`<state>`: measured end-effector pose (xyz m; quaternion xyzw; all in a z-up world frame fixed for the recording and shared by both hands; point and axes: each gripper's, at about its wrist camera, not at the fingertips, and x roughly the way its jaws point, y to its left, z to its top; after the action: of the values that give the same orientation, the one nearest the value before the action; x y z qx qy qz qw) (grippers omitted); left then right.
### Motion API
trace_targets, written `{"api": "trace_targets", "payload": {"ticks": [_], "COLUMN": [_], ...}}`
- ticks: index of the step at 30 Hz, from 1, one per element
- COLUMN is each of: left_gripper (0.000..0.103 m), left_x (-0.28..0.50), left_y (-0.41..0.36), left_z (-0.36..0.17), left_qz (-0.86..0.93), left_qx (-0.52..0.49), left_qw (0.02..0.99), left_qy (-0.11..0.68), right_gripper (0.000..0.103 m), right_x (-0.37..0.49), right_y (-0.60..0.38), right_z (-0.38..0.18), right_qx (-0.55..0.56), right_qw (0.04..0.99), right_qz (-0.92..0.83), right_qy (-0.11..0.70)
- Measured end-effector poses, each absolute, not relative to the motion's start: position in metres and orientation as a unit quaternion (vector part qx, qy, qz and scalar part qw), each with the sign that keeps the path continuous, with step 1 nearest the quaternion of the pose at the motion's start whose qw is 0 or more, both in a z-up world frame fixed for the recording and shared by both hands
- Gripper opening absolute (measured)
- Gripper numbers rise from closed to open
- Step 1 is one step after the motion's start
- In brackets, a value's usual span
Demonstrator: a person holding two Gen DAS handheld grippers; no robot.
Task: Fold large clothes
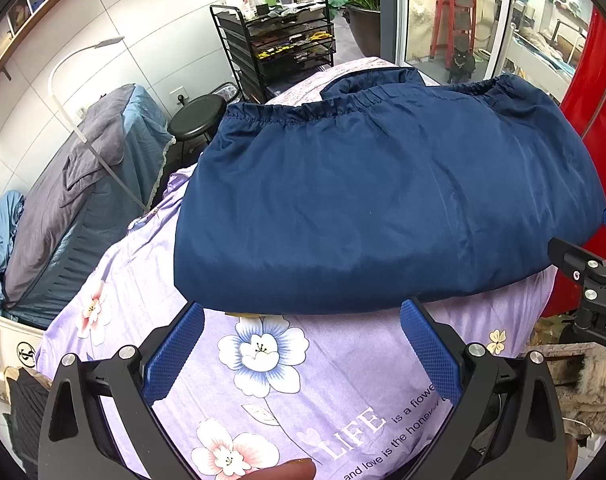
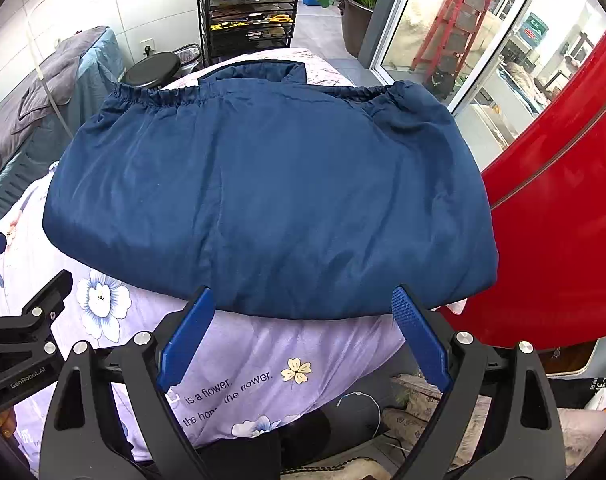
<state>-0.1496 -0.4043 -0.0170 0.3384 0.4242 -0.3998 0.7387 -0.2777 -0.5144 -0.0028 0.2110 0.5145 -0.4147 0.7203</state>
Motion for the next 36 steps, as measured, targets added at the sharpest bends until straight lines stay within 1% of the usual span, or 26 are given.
{"api": "trace_targets", "payload": {"ticks": [36], "left_gripper": [0.097], "left_x": [-0.1537], "left_y": [-0.4027], "left_z": [-0.0162], "left_qz": [-0.402], "left_qx": [0.344], "left_qw": [0.736], "left_qy": [0.423], "right_gripper": [0.089], "right_x": [-0.2785], "right_y": [-0.5108], "right_z": [-0.0028], "right_qx": [0.212], "right_qw": [0.723], "right_qz": [-0.411], "right_qy": [0.513]}}
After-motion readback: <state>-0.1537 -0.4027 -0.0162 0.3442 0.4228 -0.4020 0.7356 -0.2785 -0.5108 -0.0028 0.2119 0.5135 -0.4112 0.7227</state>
